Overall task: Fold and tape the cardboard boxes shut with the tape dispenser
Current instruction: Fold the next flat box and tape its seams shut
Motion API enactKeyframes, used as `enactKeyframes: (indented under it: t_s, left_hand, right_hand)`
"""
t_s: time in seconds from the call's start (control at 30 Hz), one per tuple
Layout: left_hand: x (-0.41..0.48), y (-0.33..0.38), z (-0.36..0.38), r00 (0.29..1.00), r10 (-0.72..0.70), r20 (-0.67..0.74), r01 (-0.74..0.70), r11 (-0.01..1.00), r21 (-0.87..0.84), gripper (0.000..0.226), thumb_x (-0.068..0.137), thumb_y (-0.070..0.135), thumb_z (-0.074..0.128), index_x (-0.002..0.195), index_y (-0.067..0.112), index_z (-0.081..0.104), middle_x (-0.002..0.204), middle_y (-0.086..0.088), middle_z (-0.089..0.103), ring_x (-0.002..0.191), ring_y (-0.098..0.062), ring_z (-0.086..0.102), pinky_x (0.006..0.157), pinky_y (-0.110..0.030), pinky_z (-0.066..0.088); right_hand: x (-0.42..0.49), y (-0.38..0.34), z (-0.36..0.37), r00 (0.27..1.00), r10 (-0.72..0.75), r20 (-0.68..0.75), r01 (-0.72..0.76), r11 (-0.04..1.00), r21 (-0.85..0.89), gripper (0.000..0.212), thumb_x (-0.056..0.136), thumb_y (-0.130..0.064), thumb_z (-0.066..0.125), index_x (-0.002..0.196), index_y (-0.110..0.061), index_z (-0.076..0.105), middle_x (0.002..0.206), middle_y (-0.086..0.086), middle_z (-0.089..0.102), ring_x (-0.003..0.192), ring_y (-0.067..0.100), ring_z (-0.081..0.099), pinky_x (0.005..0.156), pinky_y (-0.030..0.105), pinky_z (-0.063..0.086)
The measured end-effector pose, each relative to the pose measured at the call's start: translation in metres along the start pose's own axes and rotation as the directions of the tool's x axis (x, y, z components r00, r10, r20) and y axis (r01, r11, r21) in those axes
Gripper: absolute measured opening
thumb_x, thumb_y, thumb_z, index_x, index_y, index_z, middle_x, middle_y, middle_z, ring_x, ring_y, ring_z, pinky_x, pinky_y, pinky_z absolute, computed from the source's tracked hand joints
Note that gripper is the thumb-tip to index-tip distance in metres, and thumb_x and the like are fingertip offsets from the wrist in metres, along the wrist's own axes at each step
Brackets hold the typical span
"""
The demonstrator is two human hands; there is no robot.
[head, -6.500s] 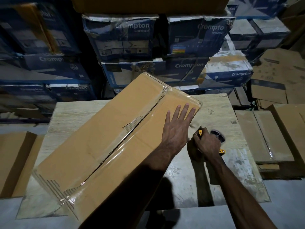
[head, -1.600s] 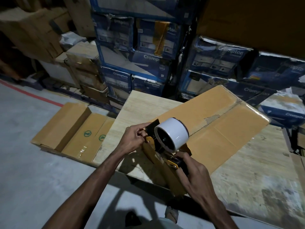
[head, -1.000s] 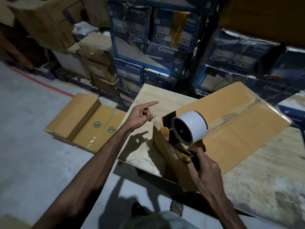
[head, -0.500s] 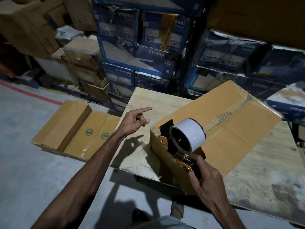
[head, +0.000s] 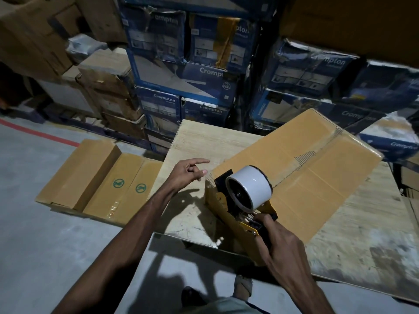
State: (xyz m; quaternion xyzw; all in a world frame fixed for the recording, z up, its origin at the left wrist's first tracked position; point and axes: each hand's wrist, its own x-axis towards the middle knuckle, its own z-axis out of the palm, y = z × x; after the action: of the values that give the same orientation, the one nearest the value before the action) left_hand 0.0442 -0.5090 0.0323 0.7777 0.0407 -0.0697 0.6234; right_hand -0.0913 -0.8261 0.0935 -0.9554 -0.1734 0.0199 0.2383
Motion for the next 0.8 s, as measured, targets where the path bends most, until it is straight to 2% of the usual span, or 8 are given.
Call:
enactKeyframes:
  t_s: [0.3,0.33,0.37,0.4,0.43,0.53,0.67,0.8]
  left_hand:
    - [-0.009,-0.008,0.017,0.972,-0.225,-0.064,0.217,0.970,-0.113,0.038,0.093,0.030,0.077,0.129,0.020,0.071,0.054,-0.005,0.043,0.047,0.002,0.031,0.052,-0.013,0.048]
    - [-0.011,-0.010,0.018,0.962,-0.257,-0.091,0.247,0.963,-0.106,0.037,0.091,0.033,0.079,0.125,0.019,0.073,0.057,-0.011,0.048,0.042,-0.006,0.054,0.062,-0.017,0.057]
    - [-0.014,-0.014,0.018,0.953,-0.274,-0.129,0.263,0.960,-0.097,0.037,0.089,0.036,0.082,0.121,0.019,0.076,0.095,-0.019,0.065,0.094,-0.009,0.051,0.074,-0.027,0.063]
    - [-0.016,-0.018,0.017,0.949,-0.266,-0.170,0.255,0.963,-0.086,0.036,0.087,0.037,0.083,0.118,0.020,0.077,0.072,0.015,0.043,0.060,0.001,0.036,0.082,-0.040,0.065]
    - [-0.017,-0.019,0.016,0.954,-0.220,-0.203,0.213,0.975,-0.058,0.032,0.087,0.034,0.083,0.117,0.022,0.078,0.070,-0.004,0.061,0.065,-0.015,0.063,0.085,-0.047,0.064]
    - [-0.020,-0.013,0.020,0.983,-0.031,-0.183,0.036,0.999,0.028,0.039,0.097,0.003,0.066,0.121,0.031,0.076,0.119,0.010,0.073,0.110,-0.008,0.067,0.101,-0.040,0.057]
    - [-0.034,0.003,0.030,1.000,0.012,0.002,-0.012,0.999,0.037,0.082,0.084,-0.025,0.044,0.137,0.032,0.067,0.148,0.008,0.059,0.131,-0.006,0.054,0.102,-0.015,0.046]
    - [-0.052,-0.017,0.036,0.982,0.183,0.047,-0.189,0.940,0.284,0.090,0.088,-0.017,0.057,0.152,0.046,0.046,0.164,0.013,0.037,0.152,-0.004,0.031,0.119,-0.021,0.033]
  right_hand:
    - [0.002,-0.004,-0.005,1.000,0.010,-0.011,-0.009,1.000,0.016,0.037,0.093,-0.020,0.069,0.123,-0.030,0.051,0.088,-0.006,0.066,0.067,0.016,0.058,0.052,0.030,0.043]
    - [0.002,-0.004,-0.006,1.000,0.007,-0.016,-0.006,1.000,0.022,0.037,0.092,-0.018,0.069,0.122,-0.030,0.050,0.089,-0.006,0.067,0.067,0.016,0.058,0.053,0.030,0.042]
    - [0.003,-0.004,-0.006,1.000,0.003,-0.018,-0.002,1.000,0.027,0.038,0.092,-0.018,0.069,0.122,-0.030,0.050,0.090,-0.006,0.067,0.068,0.017,0.059,0.053,0.030,0.041]
    - [0.003,-0.004,-0.007,1.000,-0.002,-0.017,0.003,1.000,0.030,0.038,0.092,-0.018,0.069,0.122,-0.031,0.049,0.091,-0.006,0.067,0.069,0.018,0.059,0.054,0.031,0.042]
    - [0.003,-0.004,-0.007,1.000,-0.006,-0.016,0.006,0.999,0.033,0.039,0.093,-0.018,0.068,0.123,-0.031,0.048,0.092,-0.005,0.067,0.070,0.018,0.059,0.054,0.031,0.043]
    - [0.003,-0.002,-0.007,1.000,-0.011,-0.014,0.012,0.999,0.043,0.041,0.093,-0.019,0.068,0.125,-0.033,0.047,0.093,-0.006,0.067,0.070,0.016,0.057,0.054,0.031,0.041]
    - [0.001,0.000,-0.007,1.000,-0.030,0.010,0.029,0.999,0.041,0.043,0.095,-0.023,0.066,0.132,-0.034,0.048,0.096,-0.005,0.068,0.074,0.014,0.061,0.057,0.031,0.047]
    - [0.000,0.000,-0.008,0.999,-0.047,0.017,0.046,0.997,0.057,0.045,0.096,-0.023,0.065,0.135,-0.036,0.047,0.103,-0.005,0.069,0.080,0.013,0.064,0.062,0.032,0.053]
